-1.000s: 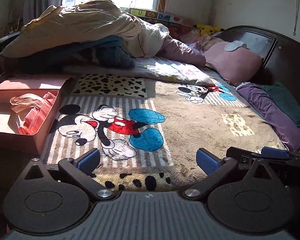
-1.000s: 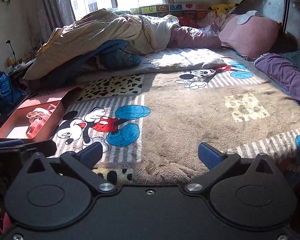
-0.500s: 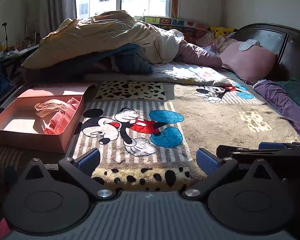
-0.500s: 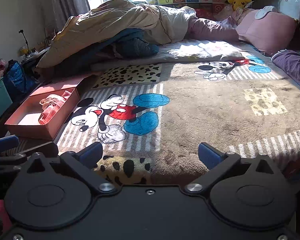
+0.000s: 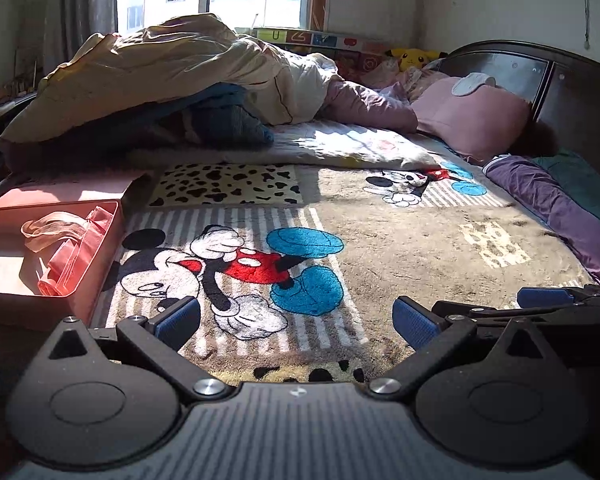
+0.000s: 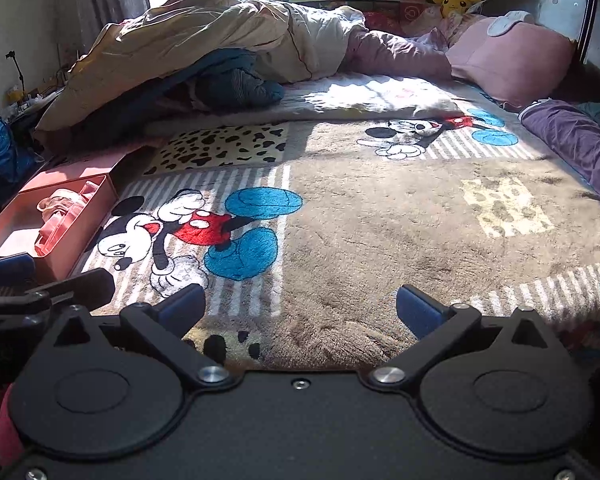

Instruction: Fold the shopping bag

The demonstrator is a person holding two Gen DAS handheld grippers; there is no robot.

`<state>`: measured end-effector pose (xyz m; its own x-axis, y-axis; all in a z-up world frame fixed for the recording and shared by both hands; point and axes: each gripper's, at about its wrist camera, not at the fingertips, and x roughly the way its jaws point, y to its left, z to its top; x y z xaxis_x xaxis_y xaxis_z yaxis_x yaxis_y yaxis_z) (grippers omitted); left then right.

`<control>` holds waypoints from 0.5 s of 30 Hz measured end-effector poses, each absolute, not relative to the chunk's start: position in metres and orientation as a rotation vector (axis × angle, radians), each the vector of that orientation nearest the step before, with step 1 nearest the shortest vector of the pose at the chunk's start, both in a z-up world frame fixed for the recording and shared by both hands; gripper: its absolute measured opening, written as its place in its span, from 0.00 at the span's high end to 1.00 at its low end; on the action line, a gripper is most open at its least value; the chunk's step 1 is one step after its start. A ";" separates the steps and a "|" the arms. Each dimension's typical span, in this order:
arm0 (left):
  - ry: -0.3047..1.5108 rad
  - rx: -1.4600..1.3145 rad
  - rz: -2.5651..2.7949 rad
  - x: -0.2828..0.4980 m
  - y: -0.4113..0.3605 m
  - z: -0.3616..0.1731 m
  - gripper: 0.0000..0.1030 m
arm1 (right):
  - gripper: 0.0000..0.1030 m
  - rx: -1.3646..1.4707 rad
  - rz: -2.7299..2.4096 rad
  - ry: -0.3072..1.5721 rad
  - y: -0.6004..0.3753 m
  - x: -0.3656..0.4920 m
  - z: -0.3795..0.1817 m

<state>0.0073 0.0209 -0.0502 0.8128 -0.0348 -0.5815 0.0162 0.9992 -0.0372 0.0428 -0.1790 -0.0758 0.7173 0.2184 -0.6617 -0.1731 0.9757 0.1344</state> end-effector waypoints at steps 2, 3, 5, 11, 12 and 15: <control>0.619 -0.024 -0.024 0.014 0.023 -0.052 0.00 | 0.00 0.063 0.218 0.748 -0.176 0.049 -0.078; 0.617 -0.020 -0.022 0.017 0.024 -0.053 0.00 | 0.00 0.060 0.220 0.750 -0.174 0.052 -0.079; 0.618 -0.010 -0.016 0.024 0.025 -0.054 0.00 | 0.00 0.052 0.222 0.756 -0.172 0.059 -0.081; 0.646 0.008 0.016 0.045 0.032 -0.060 0.00 | 0.00 0.046 0.227 0.771 -0.168 0.071 -0.086; 0.646 0.016 0.026 0.048 0.032 -0.061 0.00 | 0.00 0.046 0.228 0.774 -0.167 0.073 -0.087; 0.643 0.015 0.056 0.053 0.034 -0.063 0.00 | 0.00 0.046 0.231 0.782 -0.166 0.078 -0.089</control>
